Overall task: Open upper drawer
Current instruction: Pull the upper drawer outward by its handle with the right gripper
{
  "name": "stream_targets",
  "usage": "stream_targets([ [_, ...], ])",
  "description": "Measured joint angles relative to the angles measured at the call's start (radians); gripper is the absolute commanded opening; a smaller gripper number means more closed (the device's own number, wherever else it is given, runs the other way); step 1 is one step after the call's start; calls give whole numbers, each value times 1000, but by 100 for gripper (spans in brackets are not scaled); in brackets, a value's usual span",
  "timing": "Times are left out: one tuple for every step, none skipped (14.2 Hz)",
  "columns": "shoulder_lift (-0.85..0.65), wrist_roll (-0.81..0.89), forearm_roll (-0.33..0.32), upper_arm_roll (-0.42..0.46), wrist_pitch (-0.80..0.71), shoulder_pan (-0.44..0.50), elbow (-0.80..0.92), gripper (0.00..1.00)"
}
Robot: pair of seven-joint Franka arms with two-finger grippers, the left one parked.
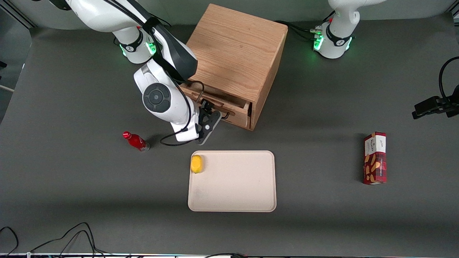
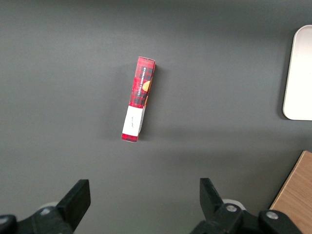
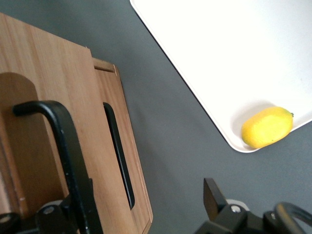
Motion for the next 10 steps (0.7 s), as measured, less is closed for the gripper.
stream_targets([
  [4, -5, -1, -1, 0, -1, 7, 100],
  [10, -16, -1, -2, 0, -2, 16, 100],
  [16, -24, -1, -3, 0, -3, 27, 100],
  [23, -31, -3, -4, 0, -8, 38, 100],
  [28, -39, -10, -5, -1, -13, 45, 100],
  [31, -49, -18, -5, -1, -17, 50, 100],
  [34, -54, -23, -6, -2, -22, 55, 100],
  [37, -58, -26, -6, -2, -28, 58, 100],
  [40, -68, -27, -6, -3, -34, 61, 100],
  [45, -77, -28, -6, -6, -39, 68, 100],
])
